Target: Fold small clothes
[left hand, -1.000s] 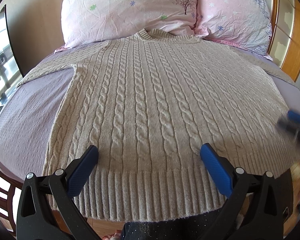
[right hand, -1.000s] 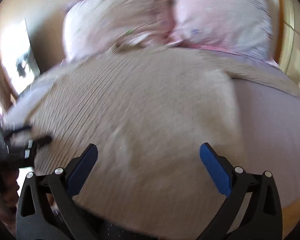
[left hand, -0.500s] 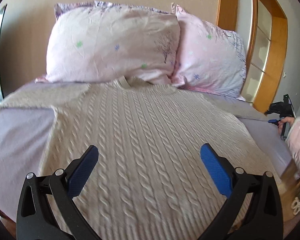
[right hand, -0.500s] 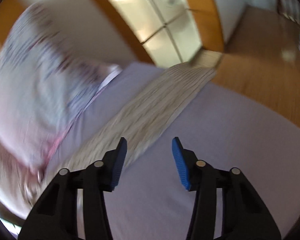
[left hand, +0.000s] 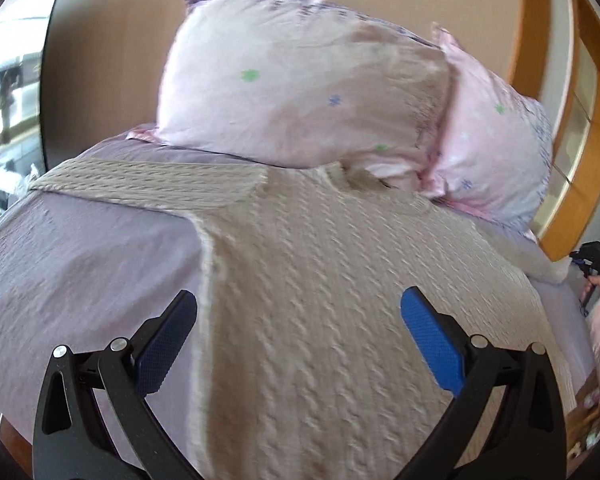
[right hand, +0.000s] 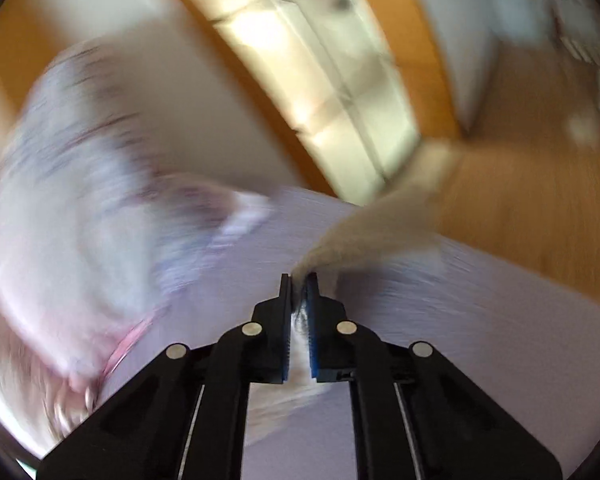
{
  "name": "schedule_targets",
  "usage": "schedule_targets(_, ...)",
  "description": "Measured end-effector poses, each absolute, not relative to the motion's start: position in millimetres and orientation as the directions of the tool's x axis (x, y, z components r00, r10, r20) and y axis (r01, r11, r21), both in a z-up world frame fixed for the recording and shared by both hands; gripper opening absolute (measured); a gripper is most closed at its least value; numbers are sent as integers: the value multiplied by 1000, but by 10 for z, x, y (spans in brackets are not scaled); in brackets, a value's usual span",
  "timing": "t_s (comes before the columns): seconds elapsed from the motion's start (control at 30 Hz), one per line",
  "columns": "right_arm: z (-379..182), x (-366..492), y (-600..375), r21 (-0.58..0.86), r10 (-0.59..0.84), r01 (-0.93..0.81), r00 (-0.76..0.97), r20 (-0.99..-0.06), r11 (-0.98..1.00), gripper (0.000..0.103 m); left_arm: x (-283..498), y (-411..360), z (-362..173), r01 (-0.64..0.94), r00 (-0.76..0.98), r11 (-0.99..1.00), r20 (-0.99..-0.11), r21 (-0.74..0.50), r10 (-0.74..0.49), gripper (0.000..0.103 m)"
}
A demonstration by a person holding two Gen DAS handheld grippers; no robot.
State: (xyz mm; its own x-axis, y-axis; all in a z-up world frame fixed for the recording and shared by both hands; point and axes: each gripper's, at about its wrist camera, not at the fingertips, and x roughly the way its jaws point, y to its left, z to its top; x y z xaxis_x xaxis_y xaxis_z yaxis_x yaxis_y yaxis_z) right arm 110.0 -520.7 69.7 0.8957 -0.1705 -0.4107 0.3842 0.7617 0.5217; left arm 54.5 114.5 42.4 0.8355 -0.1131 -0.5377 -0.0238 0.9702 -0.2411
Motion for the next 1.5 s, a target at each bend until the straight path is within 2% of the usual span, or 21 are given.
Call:
schedule_targets(0.1, 1178, 1227, -4170, 437, 17, 121, 954, -300, 891, 7, 642, 1580, 460, -97, 839, 929, -531, -357, -117, 102)
schedule_targets(0.2, 1427, 1384, -2995, 355, 250, -145, 930, -270, 924, 6, 792, 2070, 458, -188, 830, 844, -540, -502, -136, 102)
schedule_targets(0.3, 1312, 1598, -1903, 319, 448, -348, 829, -334, 881, 7, 1003, 2377, 476, -261, 806, 823, -583, -504, -102, 94)
schedule_targets(0.37, 991, 1802, -1112, 273, 523, -447, 696, -492, 852, 8, 1122, 2546, 476, -308, 792, 816, -607, -489, -65, 91)
schedule_targets(0.43, 697, 1860, -706, 283, 555, -495, 584, -592, 822, 12, 1261, 2749, 458, -360, 771, 802, -636, -477, -32, 91)
schedule_targets(0.47, 607, 1837, -616, 297, 569, -506, 554, -608, 810, 18, 1342, 2891, 433, -398, 754, 788, -657, -470, -11, 91)
schedule_targets(0.53, 592, 1706, -643, 287, 571, -512, 576, -585, 810, 37, 1440, 3094, 380, -451, 727, 766, -686, -459, 18, 90)
schedule_targets(0.57, 631, 1650, -707, 273, 564, -508, 606, -561, 817, 52, 1485, 3200, 360, -471, 718, 759, -696, -449, 33, 89)
schedule_targets(0.6, 643, 1535, -799, 265, 560, -504, 626, -543, 822, 61, 1497, 3288, 334, -483, 712, 756, -701, -441, 45, 85)
schedule_targets(0.63, 666, 1528, -877, 261, 555, -499, 640, -531, 826, 63, 1535, 3388, 299, -499, 703, 747, -709, -440, 52, 78)
schedule_targets(0.77, 701, 1415, -1185, 271, 532, -462, 674, -512, 845, 71, 1583, 3807, 111, -546, 712, 637, -702, -544, 10, 63)
schedule_targets(0.97, 669, 1322, -1417, 274, 514, -437, 683, -520, 857, 72, 1668, 4277, 12, -571, 754, 497, -656, -654, 3, 49)
schedule_targets(1.03, 661, 1303, -1461, 285, 519, -435, 683, -514, 854, 72, 1744, 4396, 0, -591, 748, 469, -664, -656, 14, 40)
schedule_targets(1.07, 659, 1292, -1486, 291, 521, -434, 684, -510, 853, 73, 1783, 4464, 3, -612, 734, 461, -678, -643, 29, 36)
schedule_targets(1.13, 648, 1277, -1547, 301, 527, -432, 686, -502, 850, 73, 1858, 4520, 36, -650, 698, 479, -713, -590, 67, 22)
schedule_targets(1.2, 651, 1242, -1634, 304, 522, -424, 695, -494, 853, 73, 1968, 4471, 142, -702, 625, 533, -767, -472, 144, 11)
schedule_targets(1.27, 670, 1198, -1766, 304, 511, -412, 713, -479, 859, 73, 2083, 4217, 429, -689, 614, 622, -756, -371, 229, 8)
schedule_targets(1.4, 730, 1126, -2065, 312, 477, -368, 760, -442, 876, 74, 2302, 3161, 1132, -489, 717, 855, -637, -170, 283, 7)
schedule_targets(1.5, 756, 1099, -2316, 350, 448, -317, 793, -413, 882, 74, 2332, 1872, 1498, -204, 824, 977, -550, -60, 138, 7)
